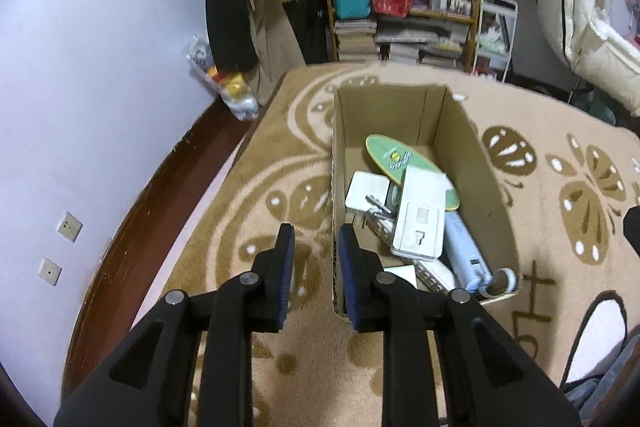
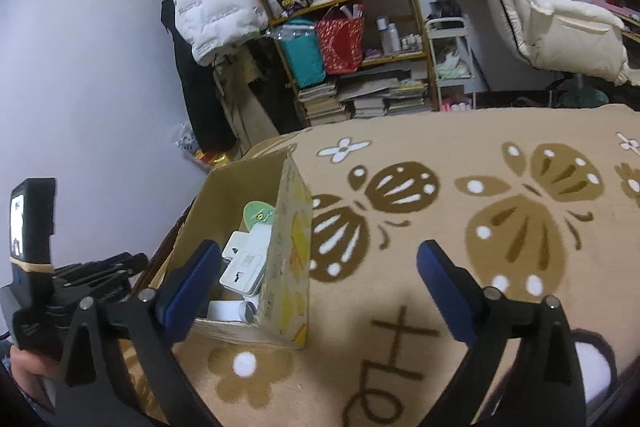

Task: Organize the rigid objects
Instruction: 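Lower the box onto the rug with the left tool and release it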

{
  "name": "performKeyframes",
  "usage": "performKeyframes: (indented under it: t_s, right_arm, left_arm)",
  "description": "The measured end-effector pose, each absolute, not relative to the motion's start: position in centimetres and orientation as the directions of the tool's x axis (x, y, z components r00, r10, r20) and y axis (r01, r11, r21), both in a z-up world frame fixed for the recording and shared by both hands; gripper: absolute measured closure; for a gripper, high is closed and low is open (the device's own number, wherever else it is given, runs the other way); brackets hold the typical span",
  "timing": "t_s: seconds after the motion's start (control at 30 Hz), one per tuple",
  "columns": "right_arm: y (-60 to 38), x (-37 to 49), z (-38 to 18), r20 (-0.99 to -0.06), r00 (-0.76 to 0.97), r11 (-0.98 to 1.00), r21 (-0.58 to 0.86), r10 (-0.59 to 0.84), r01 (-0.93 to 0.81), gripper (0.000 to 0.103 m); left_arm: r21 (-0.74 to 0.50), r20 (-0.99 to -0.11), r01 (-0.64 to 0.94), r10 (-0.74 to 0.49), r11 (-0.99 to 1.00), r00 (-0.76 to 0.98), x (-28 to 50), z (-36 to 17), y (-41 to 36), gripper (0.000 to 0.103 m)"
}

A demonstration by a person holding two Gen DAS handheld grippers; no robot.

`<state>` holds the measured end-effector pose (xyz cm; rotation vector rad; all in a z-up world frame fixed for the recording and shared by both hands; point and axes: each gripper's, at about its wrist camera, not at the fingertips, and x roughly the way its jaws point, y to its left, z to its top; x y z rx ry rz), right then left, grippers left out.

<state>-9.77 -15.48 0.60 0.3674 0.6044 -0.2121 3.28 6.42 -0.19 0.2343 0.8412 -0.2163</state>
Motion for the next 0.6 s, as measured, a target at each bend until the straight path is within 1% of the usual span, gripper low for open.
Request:
performKeyframes:
  t_s: [0.07,0.1,0.13,0.17,0.23,0.3,0.33,0.47,0.53,0.6]
  right_arm:
    - [-15.6,-10.5,0.9,-0.581,0.809,0.913,0.272,-0.095,0.302,0.0]
    - [-15.6,-10.8,1.0,-0.579,0.81,0.913,0.272,-0.097,0.305,0.0]
    - [-15.6,-11.1,1.2,-0.578,0.81,0.912,0.27,-0.101,0.307,0.0]
    - [-15.5,-11.3,1.3,-0.578,0.81,0.914,0.267,-0.103,0.307,0.0]
    - [-15.3,-11.7,1.3,-0.578,0.809,0.916,0.258,-0.109,0.308,0.0]
    - [-15.2,-12.0,1.3,-0.579,0.808,0.917,0.254,-0.111,0.308,0.0]
    - [-15.1,-12.1,1.3,-0.579,0.807,0.917,0.252,-0.113,0.31,0.0]
    - [-15.1,-12.2,1.3,-0.579,0.808,0.922,0.246,-0.11,0.301,0.0]
    - [-15.1,-12.5,1.2,-0.579,0.806,0.924,0.228,-0.124,0.307,0.0]
    - [-15.1,-12.7,1.1,-0.583,0.801,0.924,0.218,-0.134,0.313,0.0]
  left_arm:
    - [0.116,-0.738,0.279,-0.106,0.953,0.667,2.2,0.5,6.8,0.07]
    - [0.118,-0.728,0.279,-0.108,0.953,0.677,1.9,0.8,6.9,0.068]
    - [0.121,-0.717,0.278,-0.11,0.953,0.689,1.5,1.1,7.0,0.063]
    - [0.126,-0.703,0.28,-0.113,0.952,0.702,0.9,1.5,7.0,0.055]
    - [0.134,-0.676,0.28,-0.119,0.951,0.727,0.1,2.1,7.3,0.045]
    - [0.141,-0.654,0.281,-0.124,0.949,0.746,-0.5,2.7,7.4,0.038]
    - [0.143,-0.644,0.283,-0.128,0.948,0.755,-0.7,2.9,7.4,0.029]
    - [0.148,-0.606,0.307,-0.16,0.94,0.779,-1.8,3.7,7.1,0.015]
    - [0.163,-0.588,0.318,-0.167,0.934,0.792,-2.2,3.9,6.7,0.004]
    - [0.18,-0.573,0.328,-0.172,0.927,0.801,-2.5,4.0,6.3,0.002]
